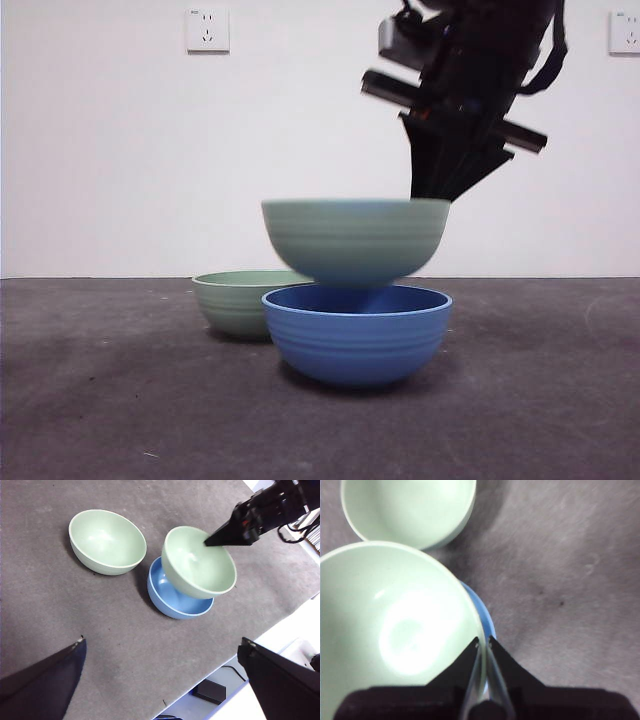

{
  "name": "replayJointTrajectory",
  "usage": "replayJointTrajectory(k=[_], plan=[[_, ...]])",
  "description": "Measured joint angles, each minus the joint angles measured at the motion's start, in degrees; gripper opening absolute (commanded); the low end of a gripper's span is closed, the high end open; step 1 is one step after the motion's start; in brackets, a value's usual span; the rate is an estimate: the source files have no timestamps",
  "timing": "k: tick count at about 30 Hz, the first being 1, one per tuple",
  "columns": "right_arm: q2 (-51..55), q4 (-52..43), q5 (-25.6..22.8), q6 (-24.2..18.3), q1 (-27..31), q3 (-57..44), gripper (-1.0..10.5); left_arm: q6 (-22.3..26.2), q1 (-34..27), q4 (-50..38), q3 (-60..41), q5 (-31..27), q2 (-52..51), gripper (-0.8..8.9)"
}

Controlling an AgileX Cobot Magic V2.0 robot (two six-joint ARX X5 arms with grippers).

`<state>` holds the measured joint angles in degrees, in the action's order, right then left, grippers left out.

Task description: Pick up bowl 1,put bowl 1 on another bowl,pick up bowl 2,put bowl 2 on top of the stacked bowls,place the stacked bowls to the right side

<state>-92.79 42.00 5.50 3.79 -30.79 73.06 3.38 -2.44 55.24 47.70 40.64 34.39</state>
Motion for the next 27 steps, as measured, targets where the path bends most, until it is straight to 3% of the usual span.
replayJointTrajectory(k=[16, 18, 22, 27], plan=[[-5.6, -0.85, -0.04, -0.02, 0.0, -0.2, -0.1, 0.0, 0.0, -0.09, 0.0, -1.2, 0.0, 6.33], [-5.6, -0.15, -0.02, -0.02, 0.0, -0.2, 0.3, 0.0, 0.0, -0.15, 0.0, -1.53, 0.0, 6.33], [-5.6, 1.27, 0.09, -0.02, 0.0, -0.2, 2.1, 0.0, 0.0, -0.52, 0.0, -1.55, 0.0, 6.33], [-5.6, 1.25, 0.46, 0.0, -0.24, -0.2, 2.3, -0.07, 0.0, -3.23, 0.0, -1.66, 0.0, 6.33]])
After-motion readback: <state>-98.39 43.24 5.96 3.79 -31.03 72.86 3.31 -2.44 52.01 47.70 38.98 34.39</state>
